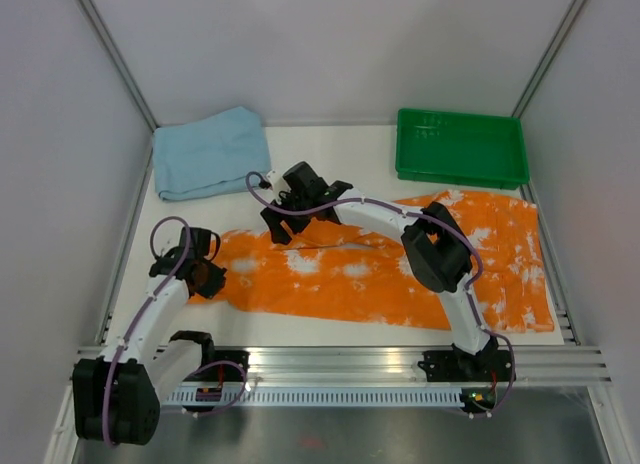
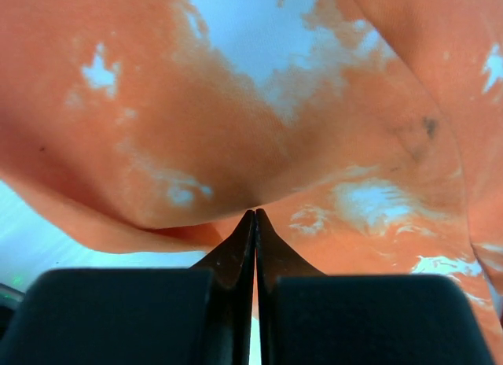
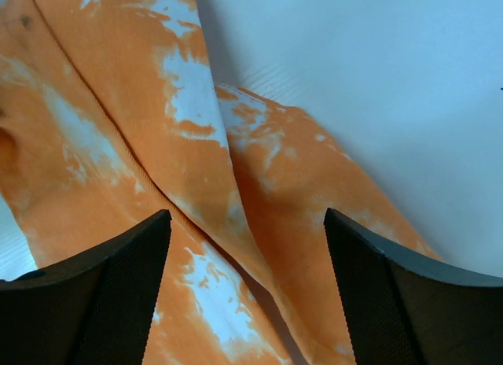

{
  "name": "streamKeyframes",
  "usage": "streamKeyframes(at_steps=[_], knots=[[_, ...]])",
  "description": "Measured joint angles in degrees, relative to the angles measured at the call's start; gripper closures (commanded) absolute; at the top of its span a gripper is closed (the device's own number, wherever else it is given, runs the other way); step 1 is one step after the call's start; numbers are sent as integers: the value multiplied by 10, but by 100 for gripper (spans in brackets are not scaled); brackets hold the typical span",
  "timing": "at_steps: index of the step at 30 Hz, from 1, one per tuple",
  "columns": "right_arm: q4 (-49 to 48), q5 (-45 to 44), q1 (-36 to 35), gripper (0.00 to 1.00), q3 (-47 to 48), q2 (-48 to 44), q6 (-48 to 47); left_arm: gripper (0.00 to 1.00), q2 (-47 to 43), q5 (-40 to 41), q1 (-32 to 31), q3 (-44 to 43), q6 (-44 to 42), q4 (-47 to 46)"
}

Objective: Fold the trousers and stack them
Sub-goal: Flatten the trousers out

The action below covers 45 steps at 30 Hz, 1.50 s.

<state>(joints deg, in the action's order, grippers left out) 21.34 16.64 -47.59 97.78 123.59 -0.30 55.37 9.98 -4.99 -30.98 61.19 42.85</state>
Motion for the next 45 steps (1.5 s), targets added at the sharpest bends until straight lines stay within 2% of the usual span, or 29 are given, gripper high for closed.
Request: streamKeyframes(at_steps=[4,5,7,9,10,11,14,18,23,27,34,41,45], knots=[[-4,-1,-1,27,5,11,-2,97,-3,5,7,7,5,20],[-4,-1,-3,34,10,18,-4,95,-2,5,8,7,5,23],[-3,-1,-9,42,16,30,-8,86,-2,5,8,7,5,25],[0,2,-15,74,16,38,-16,76,-3,5,8,7,2,25],[3,5,-17,92,16,40,-19,68,-3,5,8,7,0,24],[5,7,-19,100,16,42,-21,64,-4,5,8,7,-5,23],[10,4,-23,100,22,42,-17,56,-17,-1,8,7,-24,5],[34,-11,-23,100,66,42,-19,38,-44,-12,8,2,-73,-32],[32,-17,-17,100,160,34,-26,26,-75,-13,8,-29,-145,-84],[8,-14,-6,100,173,-6,-30,13,-87,-9,8,-54,-185,-136],[-31,0,20,100,185,-16,-31,9,-77,7,8,-55,-197,-216],[-21,9,35,100,252,87,-43,4,-6,29,20,-80,-192,-227],[-8,60,59,100,265,123,-7,3,19,-8,53,-80,-136,-241]])
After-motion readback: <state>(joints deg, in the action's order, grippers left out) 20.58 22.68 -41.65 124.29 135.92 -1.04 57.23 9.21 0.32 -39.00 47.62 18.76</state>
